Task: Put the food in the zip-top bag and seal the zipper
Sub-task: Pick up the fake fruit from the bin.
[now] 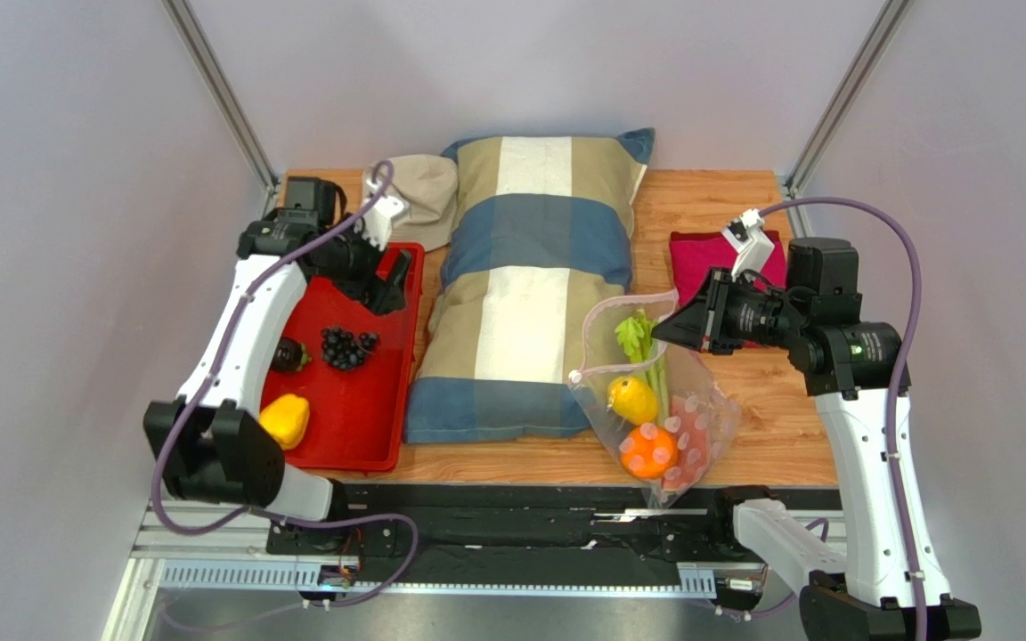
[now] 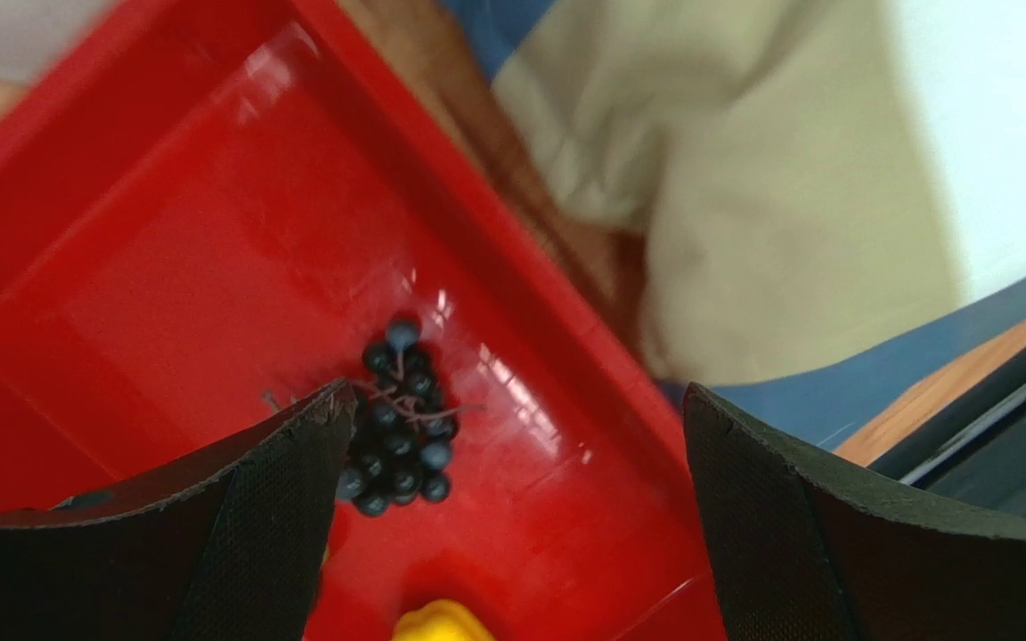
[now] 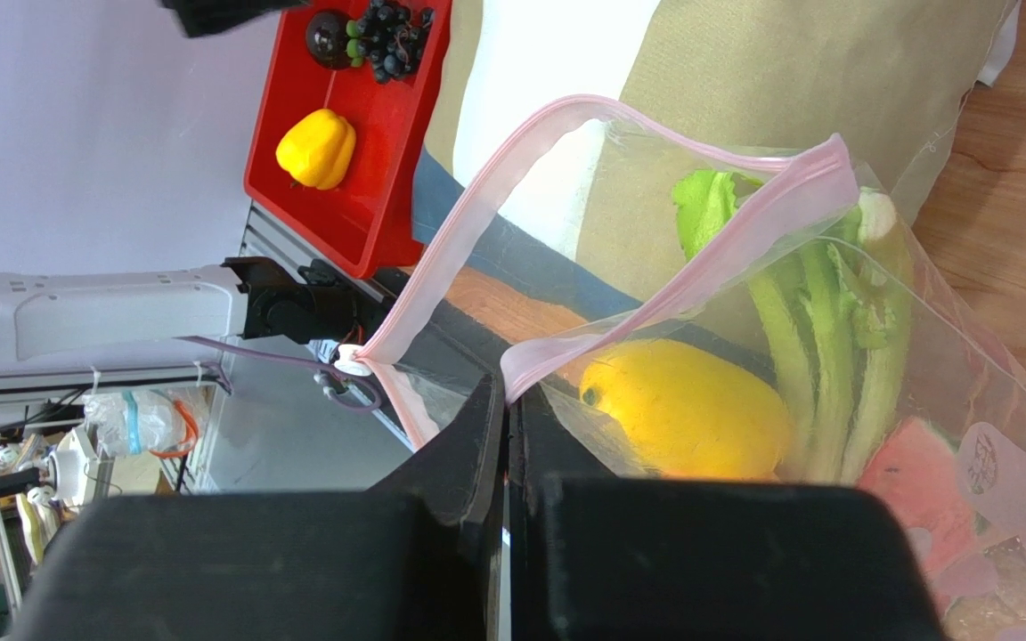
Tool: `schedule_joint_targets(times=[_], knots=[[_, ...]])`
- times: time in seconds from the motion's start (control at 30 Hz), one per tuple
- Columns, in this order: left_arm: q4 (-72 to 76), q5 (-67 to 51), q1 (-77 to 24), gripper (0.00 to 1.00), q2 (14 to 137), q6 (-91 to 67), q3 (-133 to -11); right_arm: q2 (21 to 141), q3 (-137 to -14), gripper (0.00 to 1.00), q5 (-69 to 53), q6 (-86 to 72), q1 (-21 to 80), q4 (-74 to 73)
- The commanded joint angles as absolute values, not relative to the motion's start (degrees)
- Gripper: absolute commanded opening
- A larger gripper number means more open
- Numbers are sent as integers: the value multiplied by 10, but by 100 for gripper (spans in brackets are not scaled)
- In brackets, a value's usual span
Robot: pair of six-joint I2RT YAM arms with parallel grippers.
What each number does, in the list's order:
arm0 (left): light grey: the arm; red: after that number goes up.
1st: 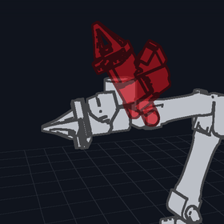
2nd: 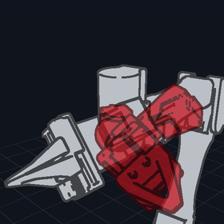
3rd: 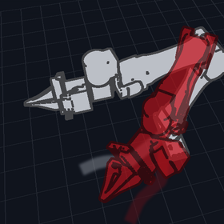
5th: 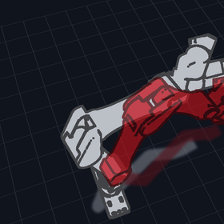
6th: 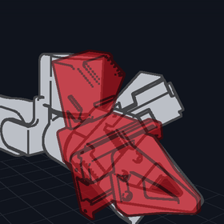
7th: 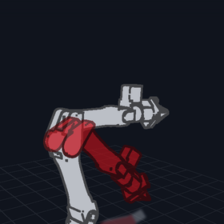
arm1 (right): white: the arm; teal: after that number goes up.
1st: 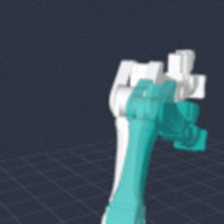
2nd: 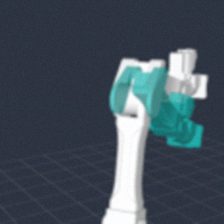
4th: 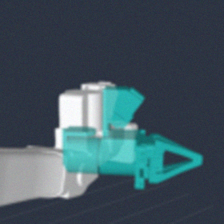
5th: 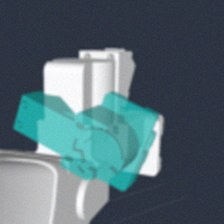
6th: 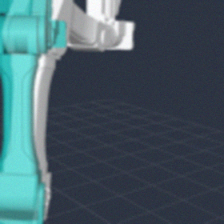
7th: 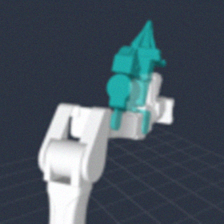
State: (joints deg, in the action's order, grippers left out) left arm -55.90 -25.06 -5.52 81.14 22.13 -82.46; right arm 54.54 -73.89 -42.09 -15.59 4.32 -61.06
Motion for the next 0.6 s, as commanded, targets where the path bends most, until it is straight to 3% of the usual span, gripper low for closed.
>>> schedule_joint_targets(times=[0.0,0.13,0.57], knots=[[-568,-186,-53,95,852,437,-791,547,-757,0,-428,-151,42,-603],[-552,-88,-48,95,952,510,-811,548,-759,0,-425,-151,41,-610],[-538,22,-44,93,1091,595,-775,555,-767,0,-397,-136,42,-628]])
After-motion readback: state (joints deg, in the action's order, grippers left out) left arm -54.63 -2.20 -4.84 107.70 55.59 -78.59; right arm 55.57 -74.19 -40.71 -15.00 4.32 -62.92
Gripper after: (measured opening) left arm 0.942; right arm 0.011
